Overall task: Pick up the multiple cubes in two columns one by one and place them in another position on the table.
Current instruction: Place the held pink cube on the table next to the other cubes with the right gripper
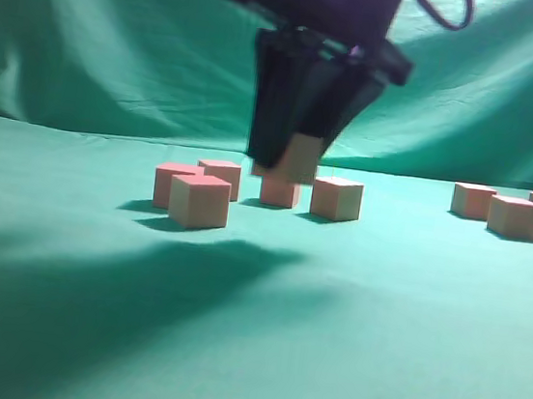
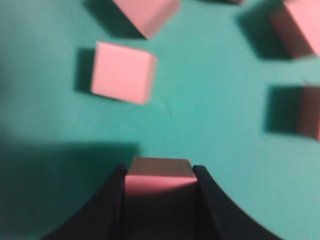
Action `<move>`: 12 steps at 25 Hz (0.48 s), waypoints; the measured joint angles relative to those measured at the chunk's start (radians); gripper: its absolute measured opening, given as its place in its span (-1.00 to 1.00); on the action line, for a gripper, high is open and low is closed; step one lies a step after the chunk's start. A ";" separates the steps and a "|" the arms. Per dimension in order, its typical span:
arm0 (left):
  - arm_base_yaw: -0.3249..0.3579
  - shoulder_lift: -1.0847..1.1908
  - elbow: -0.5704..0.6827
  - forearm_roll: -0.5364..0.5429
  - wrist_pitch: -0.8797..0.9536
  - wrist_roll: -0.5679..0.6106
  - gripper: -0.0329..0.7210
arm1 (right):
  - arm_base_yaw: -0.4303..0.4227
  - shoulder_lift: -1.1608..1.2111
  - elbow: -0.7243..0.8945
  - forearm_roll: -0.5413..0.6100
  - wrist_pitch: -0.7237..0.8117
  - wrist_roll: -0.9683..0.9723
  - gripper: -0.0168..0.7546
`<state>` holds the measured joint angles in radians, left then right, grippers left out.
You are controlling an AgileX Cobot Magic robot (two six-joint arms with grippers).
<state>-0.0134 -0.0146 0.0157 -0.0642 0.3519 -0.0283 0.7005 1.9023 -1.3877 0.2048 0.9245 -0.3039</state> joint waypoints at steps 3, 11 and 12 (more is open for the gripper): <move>0.000 0.000 0.000 0.000 0.000 0.000 -0.91 | 0.024 0.057 -0.043 -0.002 -0.008 -0.028 -0.30; 0.000 0.000 0.000 0.000 0.000 0.000 -0.91 | 0.029 0.130 -0.075 -0.002 -0.009 -0.106 -0.30; 0.000 0.000 0.000 0.000 0.000 0.000 -0.91 | 0.029 0.130 -0.076 -0.002 -0.009 -0.114 -0.30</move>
<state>-0.0134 -0.0146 0.0157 -0.0642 0.3519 -0.0283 0.7297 2.0326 -1.4642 0.2029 0.9156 -0.4176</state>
